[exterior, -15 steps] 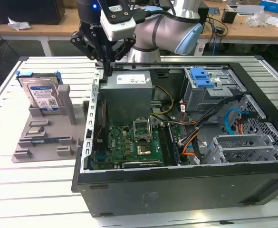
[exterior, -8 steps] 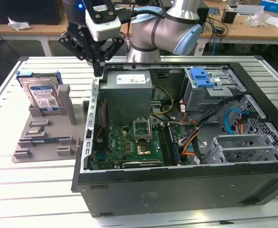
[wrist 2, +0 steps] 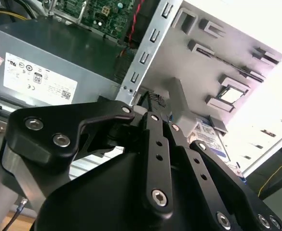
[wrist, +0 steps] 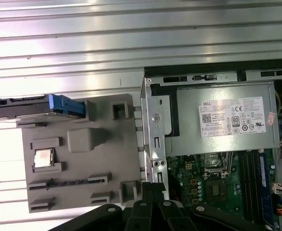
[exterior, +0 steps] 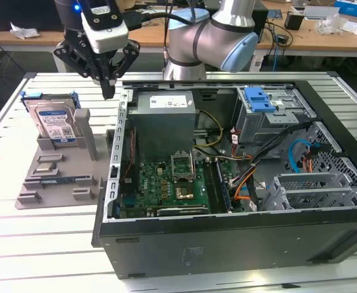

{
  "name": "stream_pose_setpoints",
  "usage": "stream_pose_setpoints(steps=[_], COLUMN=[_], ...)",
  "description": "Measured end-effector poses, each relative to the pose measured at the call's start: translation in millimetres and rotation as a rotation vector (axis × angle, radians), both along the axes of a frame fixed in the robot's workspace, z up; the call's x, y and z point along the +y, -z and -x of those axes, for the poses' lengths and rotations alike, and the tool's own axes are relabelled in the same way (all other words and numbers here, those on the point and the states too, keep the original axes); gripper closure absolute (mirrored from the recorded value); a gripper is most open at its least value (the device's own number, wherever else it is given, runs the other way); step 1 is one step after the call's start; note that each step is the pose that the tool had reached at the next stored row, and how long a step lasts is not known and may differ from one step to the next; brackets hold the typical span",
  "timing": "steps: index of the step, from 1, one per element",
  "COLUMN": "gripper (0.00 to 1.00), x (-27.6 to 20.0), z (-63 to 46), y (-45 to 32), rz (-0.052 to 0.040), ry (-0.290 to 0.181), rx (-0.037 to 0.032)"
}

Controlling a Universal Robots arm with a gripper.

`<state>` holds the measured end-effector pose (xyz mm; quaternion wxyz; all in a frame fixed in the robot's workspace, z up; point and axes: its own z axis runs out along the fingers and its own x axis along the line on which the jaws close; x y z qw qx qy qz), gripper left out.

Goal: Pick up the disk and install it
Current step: 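Reach for the disk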

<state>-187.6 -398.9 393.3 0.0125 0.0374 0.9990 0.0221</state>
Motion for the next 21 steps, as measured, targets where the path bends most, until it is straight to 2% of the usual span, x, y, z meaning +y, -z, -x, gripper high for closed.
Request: stream_pose_setpoints(steps=[2, 10, 16, 21], gripper=[0.89, 0.89, 0.89, 0.89], x=[0.0, 0.0, 0.0, 0.0], z=[9.9, 33.2, 45.5, 60.2], y=[0.0, 0.0, 0.0, 0.0], rz=[0.0, 0.0, 0.0, 0.0001], ry=[0.0, 0.0, 0.0, 0.0], rx=[0.0, 0.0, 0.0, 0.0])
